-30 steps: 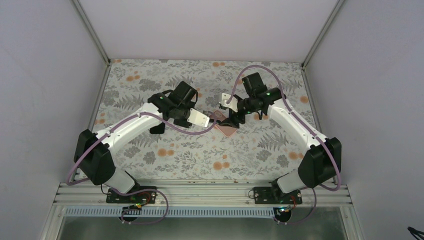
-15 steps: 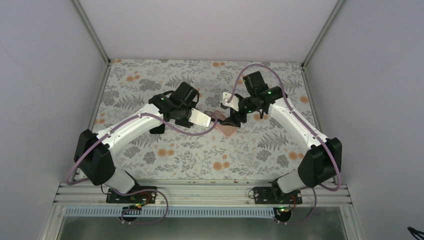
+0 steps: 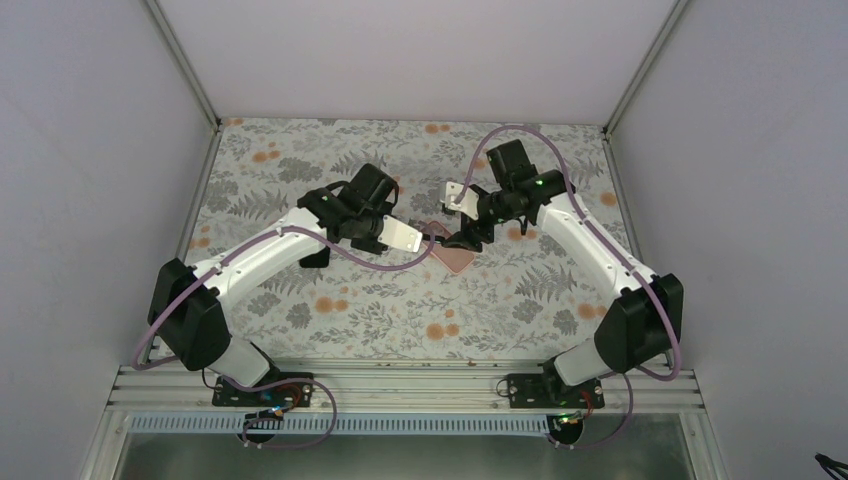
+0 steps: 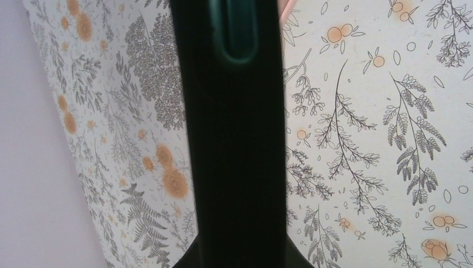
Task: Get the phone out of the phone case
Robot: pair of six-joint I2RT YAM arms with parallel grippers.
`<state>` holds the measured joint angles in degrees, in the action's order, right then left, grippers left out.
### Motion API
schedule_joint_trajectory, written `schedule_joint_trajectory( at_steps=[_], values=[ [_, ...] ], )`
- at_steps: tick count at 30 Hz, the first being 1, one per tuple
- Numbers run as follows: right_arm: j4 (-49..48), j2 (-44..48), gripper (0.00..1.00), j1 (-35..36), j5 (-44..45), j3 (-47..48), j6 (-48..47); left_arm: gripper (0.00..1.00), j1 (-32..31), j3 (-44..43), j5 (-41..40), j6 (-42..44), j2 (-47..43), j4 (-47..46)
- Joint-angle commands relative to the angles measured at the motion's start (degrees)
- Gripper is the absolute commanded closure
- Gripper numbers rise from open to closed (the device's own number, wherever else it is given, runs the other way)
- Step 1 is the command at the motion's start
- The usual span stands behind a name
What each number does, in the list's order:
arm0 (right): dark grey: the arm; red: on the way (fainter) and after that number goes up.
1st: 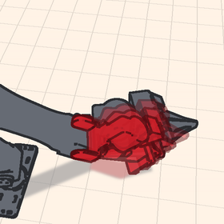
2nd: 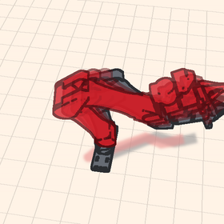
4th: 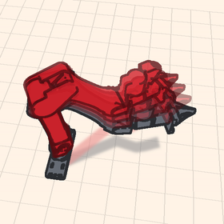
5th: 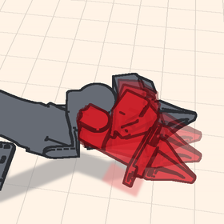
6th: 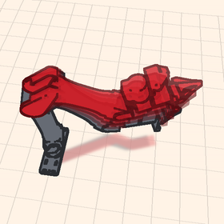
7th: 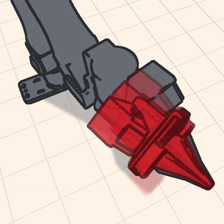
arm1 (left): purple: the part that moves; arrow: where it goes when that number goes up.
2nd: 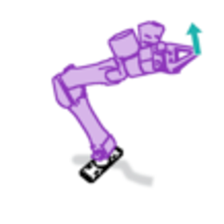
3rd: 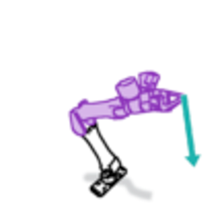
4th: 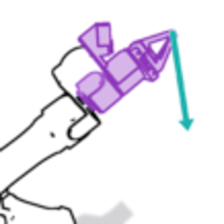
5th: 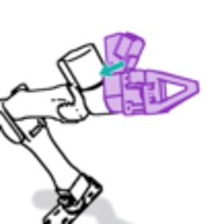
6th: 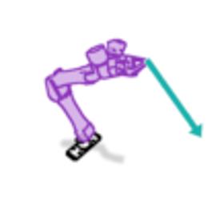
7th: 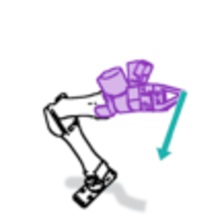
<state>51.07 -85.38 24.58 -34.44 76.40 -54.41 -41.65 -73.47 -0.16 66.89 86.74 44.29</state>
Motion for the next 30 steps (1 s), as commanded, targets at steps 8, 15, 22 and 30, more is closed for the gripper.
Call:
schedule_joint_trajectory(
  at_steps=[8,15,22,30],
  values=[
    [-10.04,-0.75,0.17,-3.53,4.88,4.95,-0.86,0.98,-3.43,1.47,6.04,5.42,-1.35,6.33],
    [-8.80,-1.26,0.16,-3.75,4.75,6.72,-1.39,0.98,-3.53,1.66,5.33,5.48,-1.23,6.29],
    [-7.68,-1.67,0.14,-3.75,4.19,7.65,-1.51,0.98,-3.62,1.49,5.26,5.61,-0.80,6.51],
    [-7.13,-1.61,0.12,-4.09,4.61,8.64,-1.92,0.98,-3.67,1.95,4.78,5.64,-0.55,6.26]
  ],
)
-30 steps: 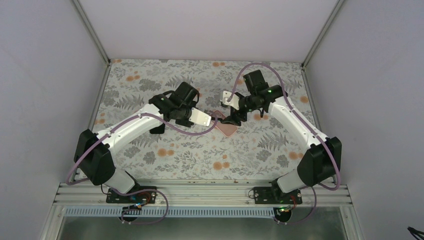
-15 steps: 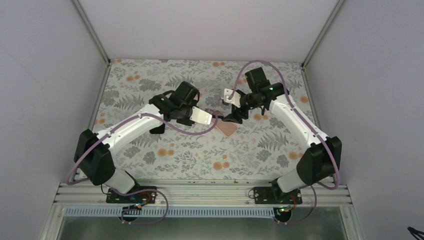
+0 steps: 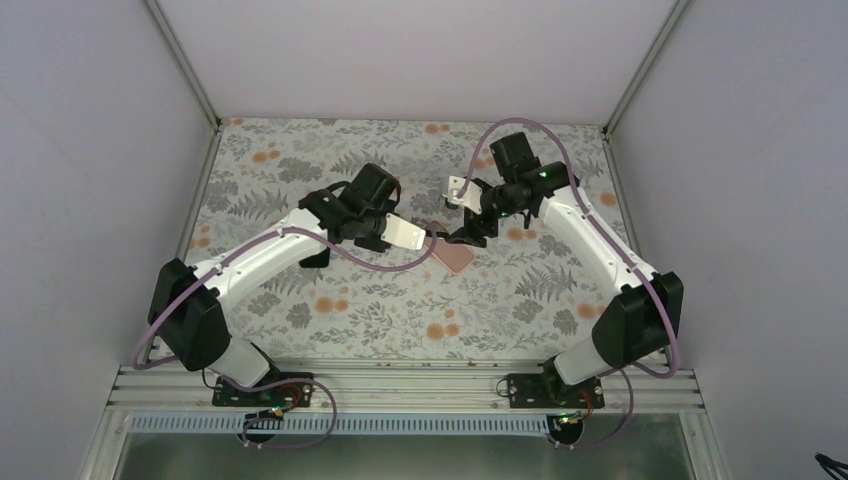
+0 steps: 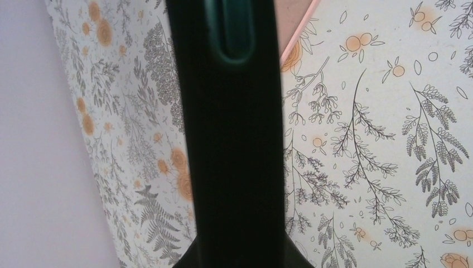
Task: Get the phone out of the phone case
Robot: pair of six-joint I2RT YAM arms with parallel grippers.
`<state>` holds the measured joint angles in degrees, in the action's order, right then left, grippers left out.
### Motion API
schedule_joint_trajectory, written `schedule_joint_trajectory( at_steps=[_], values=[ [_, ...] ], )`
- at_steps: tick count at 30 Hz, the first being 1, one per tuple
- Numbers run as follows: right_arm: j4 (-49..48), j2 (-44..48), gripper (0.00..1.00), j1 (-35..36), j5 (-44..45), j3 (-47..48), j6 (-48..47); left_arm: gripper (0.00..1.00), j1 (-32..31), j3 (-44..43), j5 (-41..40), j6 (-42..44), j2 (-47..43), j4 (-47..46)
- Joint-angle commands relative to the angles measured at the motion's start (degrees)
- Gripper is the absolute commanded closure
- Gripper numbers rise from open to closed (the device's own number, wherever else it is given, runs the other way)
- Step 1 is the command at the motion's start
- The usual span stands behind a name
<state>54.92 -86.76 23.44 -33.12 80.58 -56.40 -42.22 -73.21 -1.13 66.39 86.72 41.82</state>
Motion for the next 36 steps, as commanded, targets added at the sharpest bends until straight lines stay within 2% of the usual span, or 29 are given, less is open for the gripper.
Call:
schedule_joint_trajectory(
  at_steps=[1,14,19,21,26,29,36],
  values=[
    [-10.97,-0.28,0.12,-3.04,3.45,4.50,0.02,0.98,-3.13,1.75,5.64,6.23,-0.58,8.72],
    [-11.05,-0.28,0.11,-3.65,2.55,4.30,-0.07,0.98,-3.40,0.95,6.16,5.52,-0.23,8.91],
    [-1.74,-1.07,0.11,-3.19,-1.54,4.89,-4.15,0.98,-2.37,1.66,5.42,5.86,0.73,8.17],
    [0.38,-0.13,0.11,-2.09,-1.89,3.37,-4.30,0.98,-1.20,1.44,5.91,6.24,1.21,7.32],
    [-2.12,3.98,0.13,1.38,-1.61,-4.22,-1.43,0.98,-0.41,-1.75,7.39,6.10,2.92,7.35],
    [-1.71,4.74,0.17,3.54,-2.35,-6.43,0.16,0.98,-0.41,-2.94,7.01,5.84,3.75,7.57],
    [-5.51,6.51,0.20,5.69,-2.65,-10.62,2.90,0.98,-0.49,-2.86,7.06,5.48,3.40,7.39]
  ],
)
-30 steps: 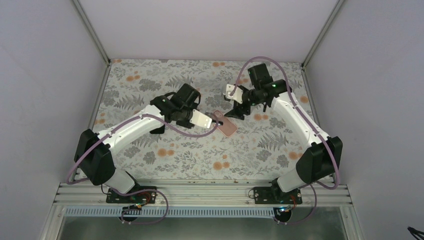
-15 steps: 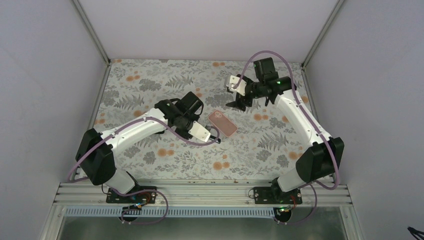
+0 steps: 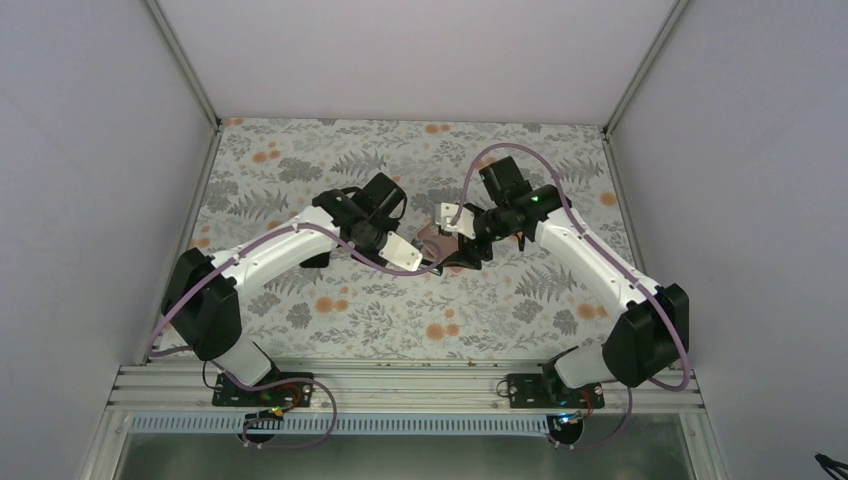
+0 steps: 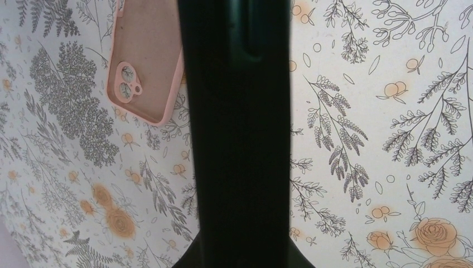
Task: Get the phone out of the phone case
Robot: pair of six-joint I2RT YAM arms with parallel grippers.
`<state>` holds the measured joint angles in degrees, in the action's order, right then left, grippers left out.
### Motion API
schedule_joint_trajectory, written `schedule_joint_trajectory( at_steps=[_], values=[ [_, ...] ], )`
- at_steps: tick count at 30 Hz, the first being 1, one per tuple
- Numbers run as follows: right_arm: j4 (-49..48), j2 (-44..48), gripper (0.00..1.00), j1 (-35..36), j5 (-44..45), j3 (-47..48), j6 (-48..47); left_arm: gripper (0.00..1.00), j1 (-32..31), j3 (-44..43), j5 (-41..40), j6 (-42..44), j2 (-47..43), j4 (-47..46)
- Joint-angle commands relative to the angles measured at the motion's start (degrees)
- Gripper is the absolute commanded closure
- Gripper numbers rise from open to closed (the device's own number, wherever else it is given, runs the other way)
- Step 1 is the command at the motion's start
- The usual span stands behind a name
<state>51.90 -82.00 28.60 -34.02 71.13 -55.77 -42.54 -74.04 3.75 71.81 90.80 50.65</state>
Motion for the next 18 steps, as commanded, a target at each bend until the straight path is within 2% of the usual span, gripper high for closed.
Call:
schedule_joint_trajectory(
  at_steps=[1,18],
  values=[
    [-2.73,1.76,0.20,0.50,-1.75,-1.37,2.32,0.98,-0.17,-1.94,2.23,-0.01,-0.73,-1.41],
    [-0.40,1.84,0.23,2.69,-2.57,-2.72,2.92,0.98,-0.16,-2.42,1.00,-0.05,-0.44,-1.85]
  ],
)
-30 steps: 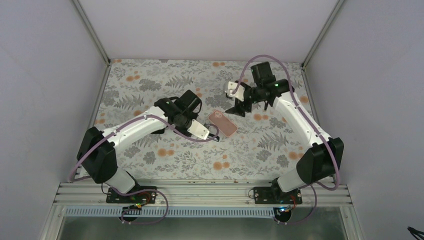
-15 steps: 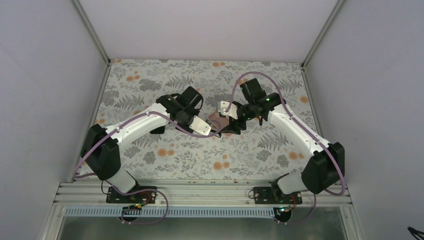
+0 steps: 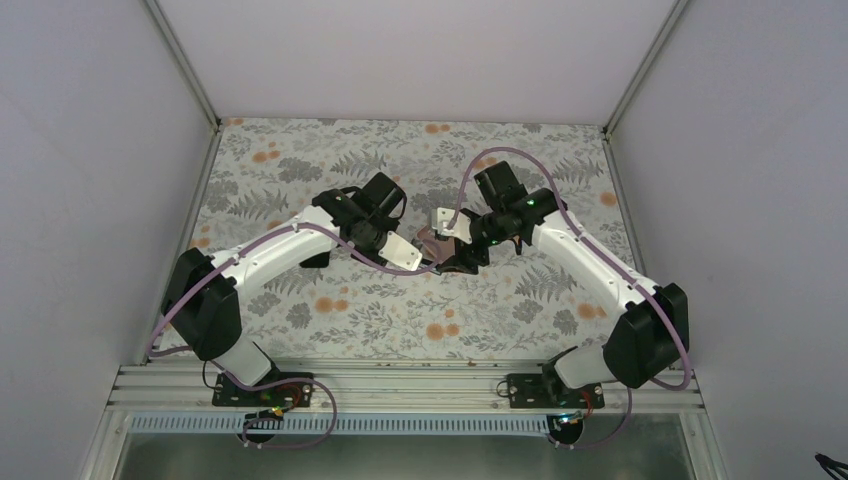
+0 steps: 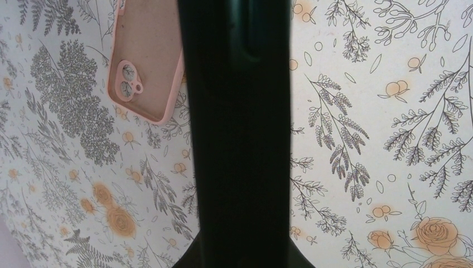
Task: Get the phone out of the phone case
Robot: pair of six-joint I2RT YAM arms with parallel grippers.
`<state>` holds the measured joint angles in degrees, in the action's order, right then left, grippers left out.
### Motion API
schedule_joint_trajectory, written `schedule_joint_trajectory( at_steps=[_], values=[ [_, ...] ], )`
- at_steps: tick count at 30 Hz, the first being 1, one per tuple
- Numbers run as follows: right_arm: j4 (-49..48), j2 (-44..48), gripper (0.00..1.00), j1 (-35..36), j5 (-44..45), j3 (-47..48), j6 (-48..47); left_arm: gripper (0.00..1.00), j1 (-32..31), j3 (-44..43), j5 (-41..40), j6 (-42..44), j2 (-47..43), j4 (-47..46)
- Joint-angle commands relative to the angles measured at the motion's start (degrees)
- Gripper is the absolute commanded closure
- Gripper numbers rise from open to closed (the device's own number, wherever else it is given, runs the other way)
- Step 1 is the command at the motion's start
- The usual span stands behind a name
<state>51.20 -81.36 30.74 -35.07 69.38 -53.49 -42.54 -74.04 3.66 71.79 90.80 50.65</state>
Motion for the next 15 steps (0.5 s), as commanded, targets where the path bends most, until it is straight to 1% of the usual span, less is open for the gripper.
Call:
schedule_joint_trajectory(
  at_steps=[1,15],
  values=[
    [-0.02,1.21,0.24,0.55,-1.30,-1.12,0.74,0.98,-0.17,-2.61,1.18,-0.06,-0.42,-1.75],
    [-3.67,1.94,0.26,0.41,0.12,-3.33,1.75,0.98,-0.58,-2.83,1.47,-0.05,-1.12,-0.47]
  ],
)
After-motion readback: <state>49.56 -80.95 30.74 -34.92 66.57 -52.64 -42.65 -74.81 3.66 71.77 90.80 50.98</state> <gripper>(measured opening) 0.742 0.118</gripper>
